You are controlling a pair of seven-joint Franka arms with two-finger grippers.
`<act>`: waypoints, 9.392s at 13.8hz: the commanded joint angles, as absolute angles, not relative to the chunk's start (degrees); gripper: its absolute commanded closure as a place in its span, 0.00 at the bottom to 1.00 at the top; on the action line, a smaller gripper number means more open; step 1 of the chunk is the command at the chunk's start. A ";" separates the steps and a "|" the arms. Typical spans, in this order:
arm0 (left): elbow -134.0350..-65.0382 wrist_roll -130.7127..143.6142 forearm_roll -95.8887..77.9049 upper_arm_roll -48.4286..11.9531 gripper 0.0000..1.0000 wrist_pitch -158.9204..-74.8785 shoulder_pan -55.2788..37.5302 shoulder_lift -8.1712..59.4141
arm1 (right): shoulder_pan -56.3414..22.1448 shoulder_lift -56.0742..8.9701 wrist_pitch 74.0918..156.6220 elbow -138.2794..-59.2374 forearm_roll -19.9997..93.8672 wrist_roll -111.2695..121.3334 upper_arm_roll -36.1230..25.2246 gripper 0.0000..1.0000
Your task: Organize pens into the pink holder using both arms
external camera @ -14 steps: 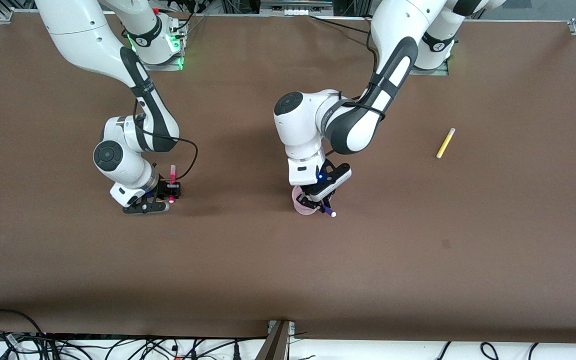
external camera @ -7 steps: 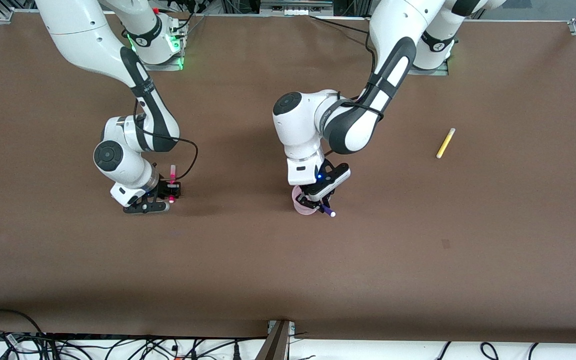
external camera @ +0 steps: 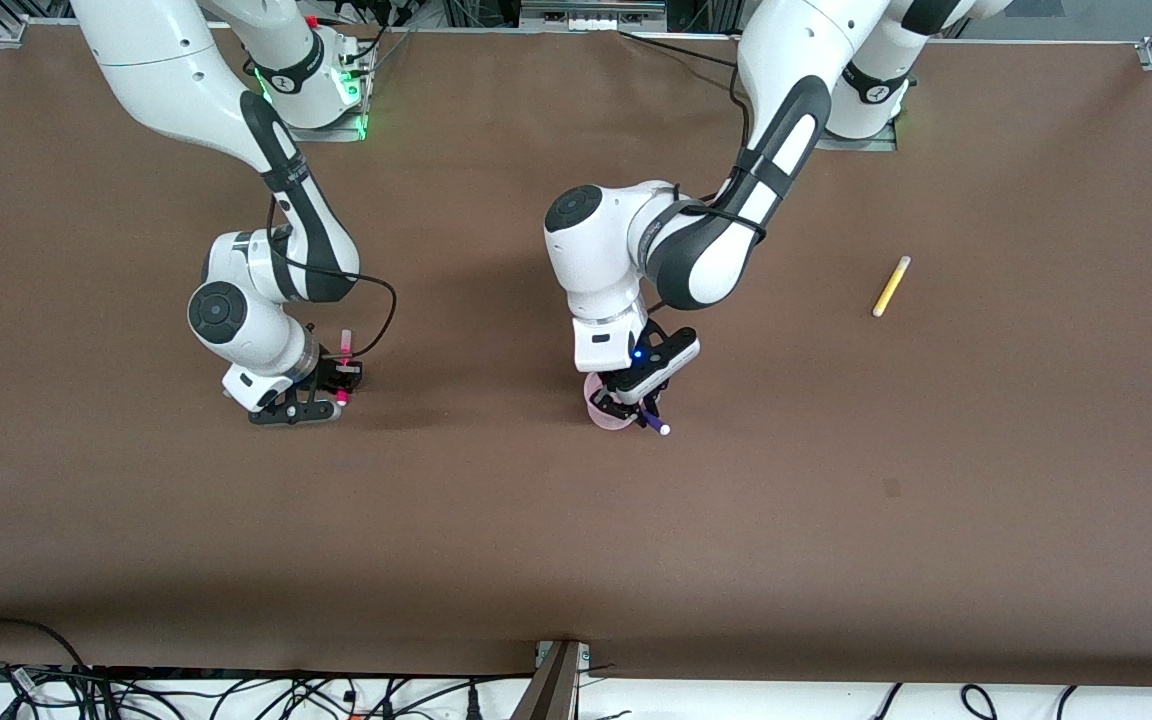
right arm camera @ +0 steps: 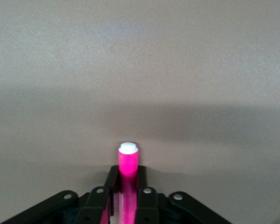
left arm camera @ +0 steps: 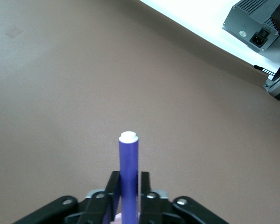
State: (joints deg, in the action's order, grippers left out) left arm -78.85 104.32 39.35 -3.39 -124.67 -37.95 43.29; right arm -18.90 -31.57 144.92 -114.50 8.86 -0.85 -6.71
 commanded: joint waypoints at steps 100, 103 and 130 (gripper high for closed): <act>-81.21 0.35 -0.79 -2.90 0.00 -95.71 1.32 13.45 | -10.63 -0.09 90.44 -90.97 1.15 3.87 -5.45 0.00; -80.42 1.92 -1.14 -3.86 0.00 -95.71 1.05 12.48 | -10.55 -0.26 90.27 -90.27 0.53 4.13 -5.54 0.00; -80.86 3.08 -0.35 -3.87 0.00 -95.10 3.25 14.68 | -10.55 -1.49 88.68 -89.91 0.79 3.43 -6.42 0.00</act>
